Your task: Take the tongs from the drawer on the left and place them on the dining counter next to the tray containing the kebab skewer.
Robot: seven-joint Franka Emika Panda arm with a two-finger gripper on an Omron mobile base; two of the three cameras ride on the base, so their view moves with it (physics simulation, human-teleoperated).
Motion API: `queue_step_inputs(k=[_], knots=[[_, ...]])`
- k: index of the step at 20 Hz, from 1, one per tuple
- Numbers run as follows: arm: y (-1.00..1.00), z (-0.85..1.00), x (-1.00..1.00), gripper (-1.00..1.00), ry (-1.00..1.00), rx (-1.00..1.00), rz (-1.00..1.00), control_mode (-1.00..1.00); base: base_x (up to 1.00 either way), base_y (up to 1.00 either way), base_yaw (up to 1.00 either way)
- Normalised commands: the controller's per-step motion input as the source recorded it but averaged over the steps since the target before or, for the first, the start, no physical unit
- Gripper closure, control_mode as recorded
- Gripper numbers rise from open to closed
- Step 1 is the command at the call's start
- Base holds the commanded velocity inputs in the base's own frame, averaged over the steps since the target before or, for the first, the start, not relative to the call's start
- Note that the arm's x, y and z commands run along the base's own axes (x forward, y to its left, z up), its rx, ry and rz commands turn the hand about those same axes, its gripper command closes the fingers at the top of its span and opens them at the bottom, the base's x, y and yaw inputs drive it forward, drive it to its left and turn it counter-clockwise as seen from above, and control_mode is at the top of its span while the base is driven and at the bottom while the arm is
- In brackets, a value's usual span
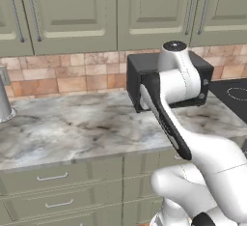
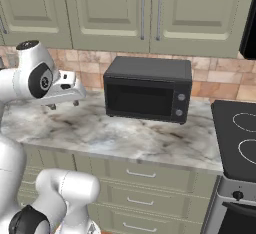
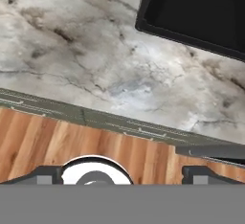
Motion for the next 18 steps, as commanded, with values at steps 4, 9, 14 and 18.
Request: queue_step_inputs(k=[4, 9, 14, 18], knots=[[0.46, 0.00, -0.49, -1.00, -0.08, -0.10, 0.13, -1.00, 0.00, 0.00, 0.00], [0.46, -0.01, -0.53, -1.00, -0.10, -0.01, 0.11, -1.00, 0.00, 0.00, 0.00], [0.54, -0.06, -0.53, -1.00, -0.09, 0.00, 0.11, -1.00, 0.00, 0.00, 0.00], [0.60, -0.14, -0.45, -1.00, -0.04, 0.00, 0.12, -1.00, 0.00, 0.00, 0.00]])
